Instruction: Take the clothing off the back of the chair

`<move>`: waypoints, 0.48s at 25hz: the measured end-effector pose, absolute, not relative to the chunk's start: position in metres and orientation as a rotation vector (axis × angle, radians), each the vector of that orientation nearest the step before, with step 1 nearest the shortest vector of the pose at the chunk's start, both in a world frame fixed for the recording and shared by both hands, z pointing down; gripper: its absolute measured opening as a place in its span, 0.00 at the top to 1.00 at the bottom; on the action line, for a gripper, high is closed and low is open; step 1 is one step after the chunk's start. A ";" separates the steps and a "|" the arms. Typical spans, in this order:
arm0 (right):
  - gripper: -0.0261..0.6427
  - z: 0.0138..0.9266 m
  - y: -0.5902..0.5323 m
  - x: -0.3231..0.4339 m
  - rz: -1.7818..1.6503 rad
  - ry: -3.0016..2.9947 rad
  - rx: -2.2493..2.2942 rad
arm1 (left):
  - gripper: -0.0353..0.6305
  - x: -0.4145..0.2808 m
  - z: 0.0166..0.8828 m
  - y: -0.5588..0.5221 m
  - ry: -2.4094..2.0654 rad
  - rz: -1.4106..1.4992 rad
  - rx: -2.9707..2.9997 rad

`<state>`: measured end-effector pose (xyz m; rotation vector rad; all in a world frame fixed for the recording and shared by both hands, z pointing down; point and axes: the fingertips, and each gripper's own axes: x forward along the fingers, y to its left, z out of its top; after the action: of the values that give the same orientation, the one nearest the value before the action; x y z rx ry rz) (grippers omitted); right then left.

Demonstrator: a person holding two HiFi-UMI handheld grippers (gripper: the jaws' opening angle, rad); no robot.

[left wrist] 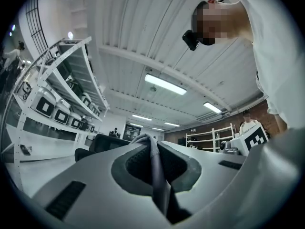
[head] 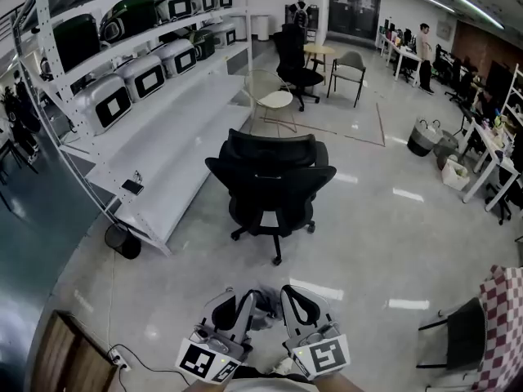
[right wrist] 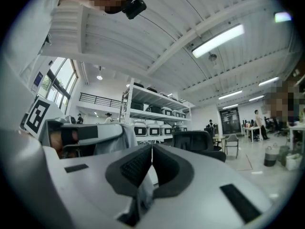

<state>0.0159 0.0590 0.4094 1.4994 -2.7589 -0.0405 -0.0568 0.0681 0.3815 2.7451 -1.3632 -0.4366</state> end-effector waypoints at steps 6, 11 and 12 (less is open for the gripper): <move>0.94 0.402 0.054 0.007 -0.093 -2.750 1.564 | 0.91 -0.068 0.387 0.063 -1.329 -0.417 2.747; 0.94 0.399 0.049 -0.003 -0.110 -2.739 1.558 | 0.91 -0.076 0.385 0.061 -1.313 -0.425 2.759; 0.94 0.399 0.049 -0.006 -0.113 -2.742 1.554 | 0.91 -0.079 0.385 0.061 -1.312 -0.425 2.755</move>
<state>-0.0057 0.0488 0.3987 1.5538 -2.7421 -0.1131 -0.0786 0.0605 0.3854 2.7553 -1.3125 -0.4250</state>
